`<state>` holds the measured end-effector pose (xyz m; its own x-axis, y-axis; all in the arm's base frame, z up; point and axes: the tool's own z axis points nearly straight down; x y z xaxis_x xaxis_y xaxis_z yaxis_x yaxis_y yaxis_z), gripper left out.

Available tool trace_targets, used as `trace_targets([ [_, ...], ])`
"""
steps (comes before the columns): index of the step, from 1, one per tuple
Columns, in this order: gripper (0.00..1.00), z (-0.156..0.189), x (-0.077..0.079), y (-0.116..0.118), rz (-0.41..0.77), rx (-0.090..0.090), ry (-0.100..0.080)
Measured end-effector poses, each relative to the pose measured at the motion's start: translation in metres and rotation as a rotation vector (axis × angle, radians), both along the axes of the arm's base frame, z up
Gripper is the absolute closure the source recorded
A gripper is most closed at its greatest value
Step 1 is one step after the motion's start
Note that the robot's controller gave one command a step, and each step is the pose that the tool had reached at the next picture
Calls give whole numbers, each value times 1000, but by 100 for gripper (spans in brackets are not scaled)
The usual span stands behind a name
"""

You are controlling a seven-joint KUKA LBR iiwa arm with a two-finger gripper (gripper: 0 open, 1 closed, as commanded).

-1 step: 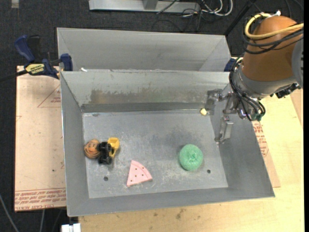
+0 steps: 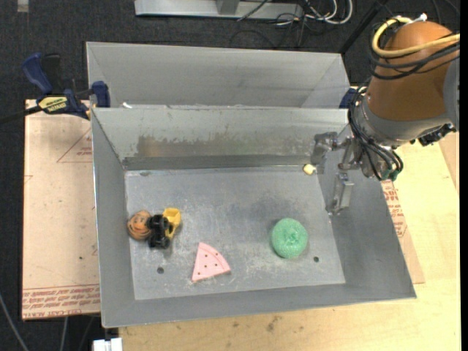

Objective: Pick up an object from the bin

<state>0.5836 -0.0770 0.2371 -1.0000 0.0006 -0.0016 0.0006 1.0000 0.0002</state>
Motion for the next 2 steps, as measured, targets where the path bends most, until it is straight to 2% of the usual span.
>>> trace_targets([
  [1, 0, -46, -19, 15, -4, -1, -7],
  [2, 0, -97, -24, 22, -88, 1, -2],
])
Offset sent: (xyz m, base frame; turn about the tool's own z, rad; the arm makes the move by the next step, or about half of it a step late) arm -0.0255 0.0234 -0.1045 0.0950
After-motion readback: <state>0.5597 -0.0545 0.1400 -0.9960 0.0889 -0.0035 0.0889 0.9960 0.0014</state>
